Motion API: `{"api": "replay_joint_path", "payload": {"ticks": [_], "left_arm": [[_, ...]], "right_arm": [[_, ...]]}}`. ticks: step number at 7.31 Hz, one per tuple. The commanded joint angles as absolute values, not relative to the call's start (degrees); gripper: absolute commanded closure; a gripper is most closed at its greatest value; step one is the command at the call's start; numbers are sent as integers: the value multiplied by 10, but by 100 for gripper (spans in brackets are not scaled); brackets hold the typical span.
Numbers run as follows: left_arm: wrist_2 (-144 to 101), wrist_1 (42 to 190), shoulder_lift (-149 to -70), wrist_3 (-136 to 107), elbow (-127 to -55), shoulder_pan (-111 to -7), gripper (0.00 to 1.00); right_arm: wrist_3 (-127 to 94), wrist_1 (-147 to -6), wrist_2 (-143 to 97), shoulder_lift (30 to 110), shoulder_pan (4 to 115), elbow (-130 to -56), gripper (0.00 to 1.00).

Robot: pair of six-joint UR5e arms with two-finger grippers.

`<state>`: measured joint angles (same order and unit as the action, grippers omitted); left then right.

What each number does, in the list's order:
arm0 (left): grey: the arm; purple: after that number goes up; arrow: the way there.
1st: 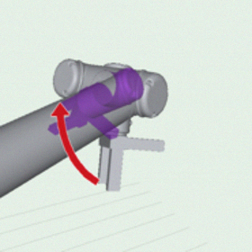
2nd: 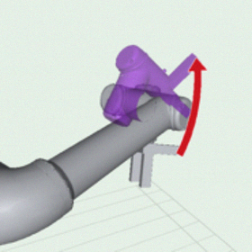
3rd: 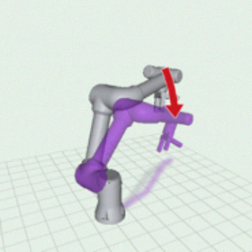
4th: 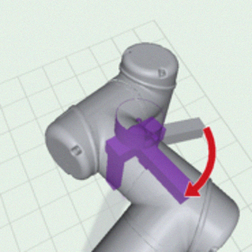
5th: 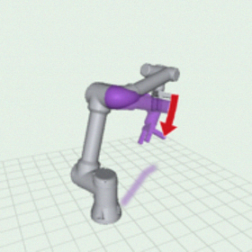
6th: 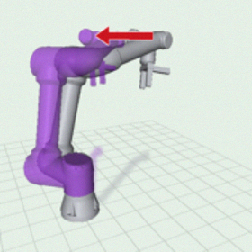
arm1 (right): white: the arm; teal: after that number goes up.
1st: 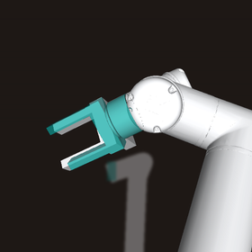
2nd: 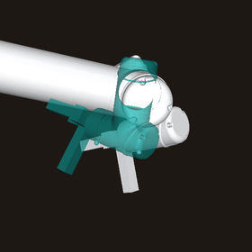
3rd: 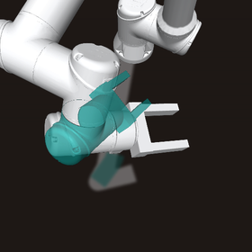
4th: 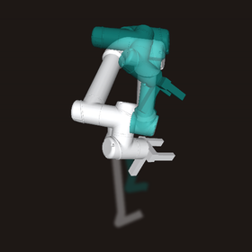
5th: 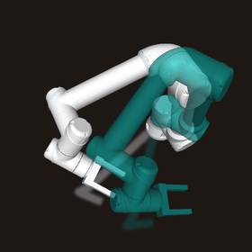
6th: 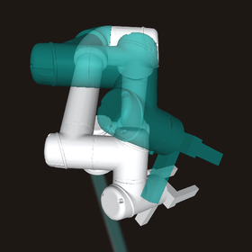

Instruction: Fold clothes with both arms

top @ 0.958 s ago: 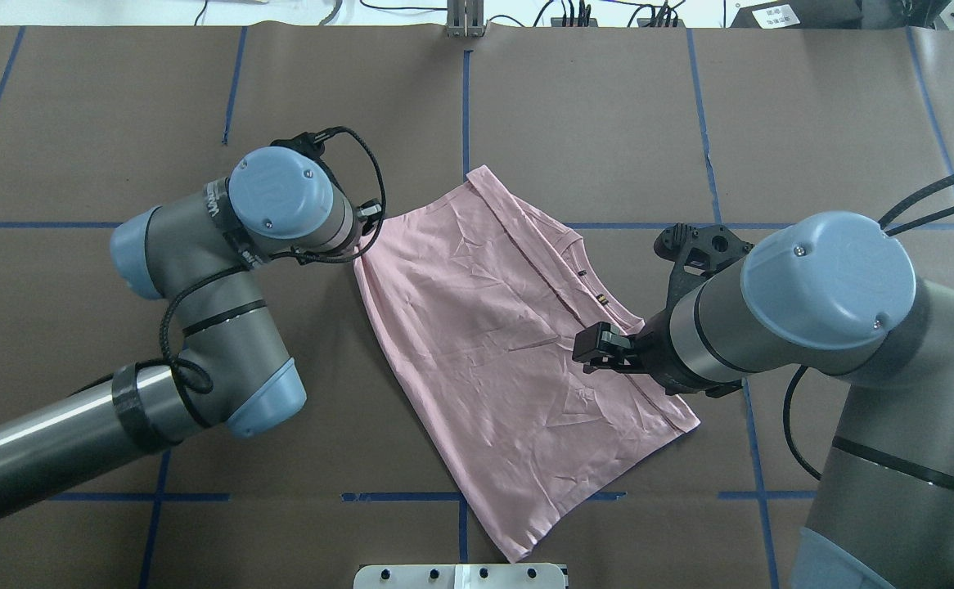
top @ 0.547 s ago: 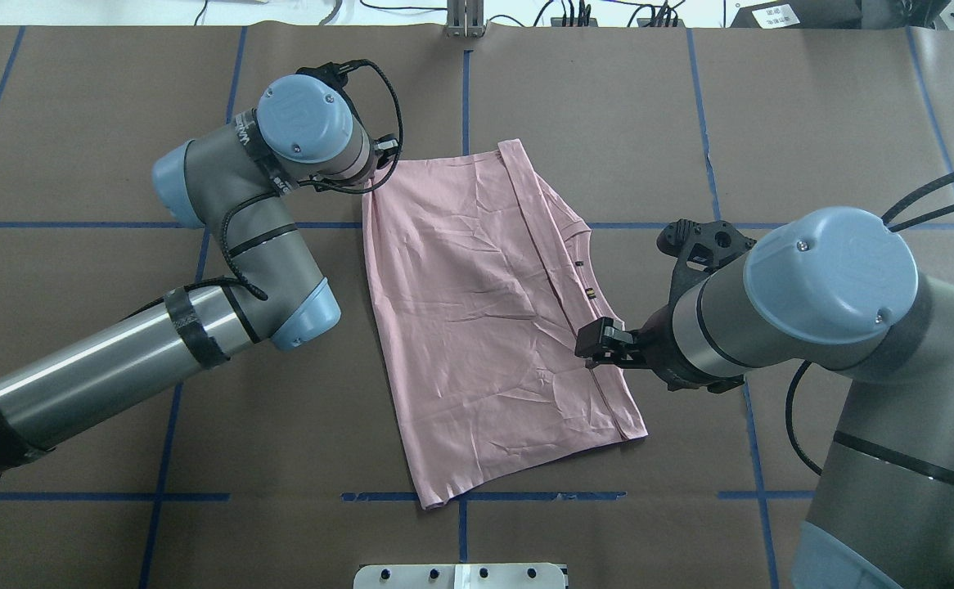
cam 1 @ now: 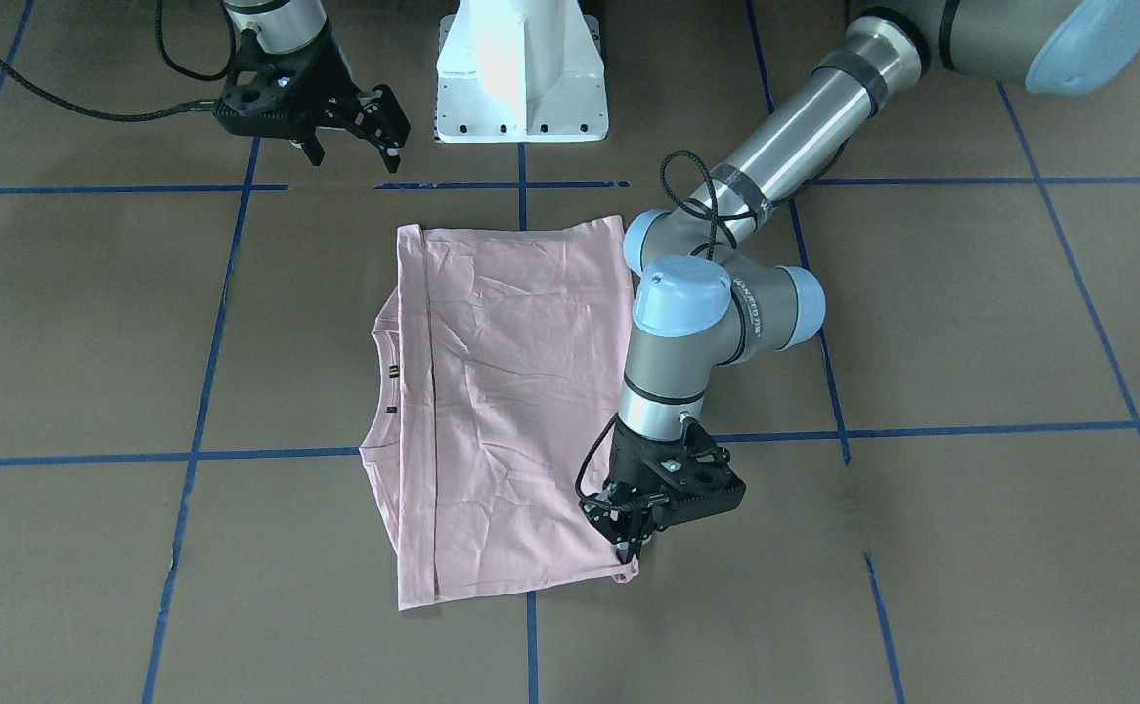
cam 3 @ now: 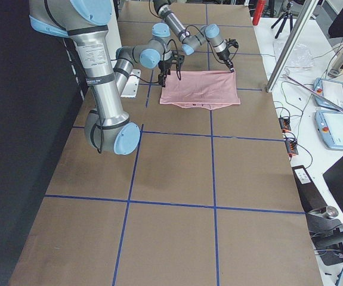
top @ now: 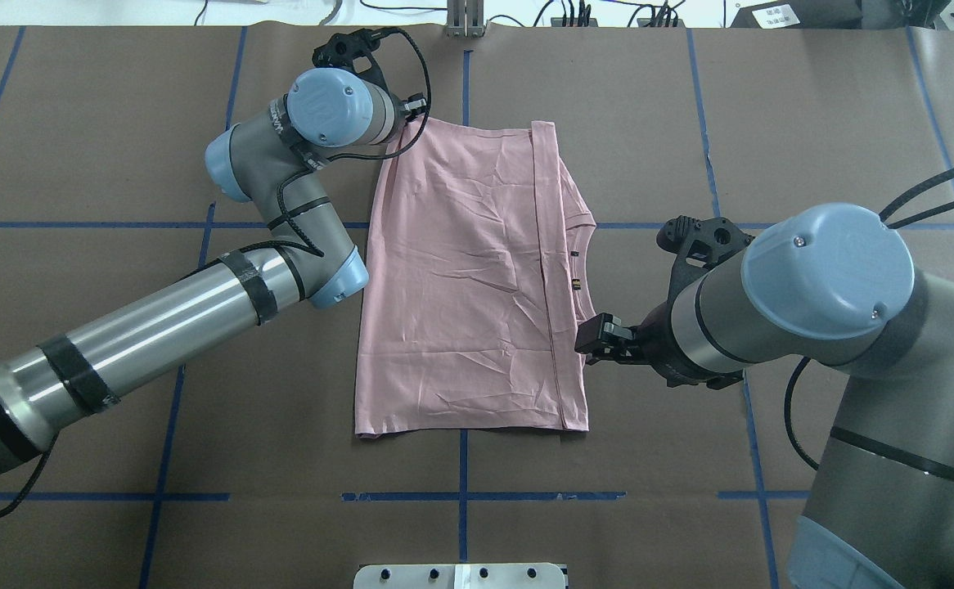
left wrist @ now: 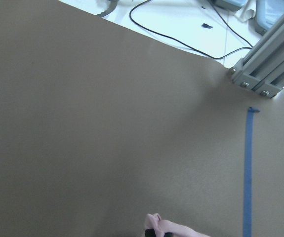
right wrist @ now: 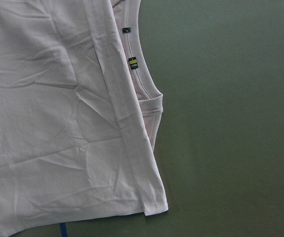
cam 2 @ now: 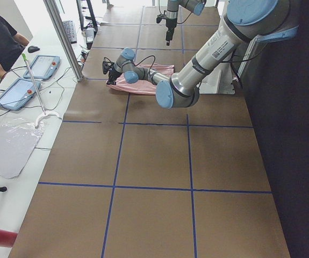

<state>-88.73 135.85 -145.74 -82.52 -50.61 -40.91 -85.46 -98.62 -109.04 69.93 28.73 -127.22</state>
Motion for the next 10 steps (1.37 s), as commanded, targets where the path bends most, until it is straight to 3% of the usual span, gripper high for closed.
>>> {"api": "replay_joint_path", "payload": {"ticks": [1,2,3,5,7,10], "left_arm": [[-882,1390,-1481,-822,-454,-409,100],[-882,1390,-1480,-805,-449,-409,20],[-886,1390,-1480,-776,-450,-413,0],[-954,1383,-1450,-778,-512,-435,0],[-1038,1329,-1298,-860,-719,-434,0],[-1051,1144,-1182,-995,-952,-389,0]], "right_arm": [[-853,-986,-1086,696,288,-1264,0],[-848,-986,-1075,688,292,-1257,0],[-847,-985,-1075,687,292,-1250,0],[-854,-986,-1058,661,291,-1227,0],[-837,-986,-1075,648,295,-1227,0],[-829,-987,-1079,651,305,-1228,0]]}}
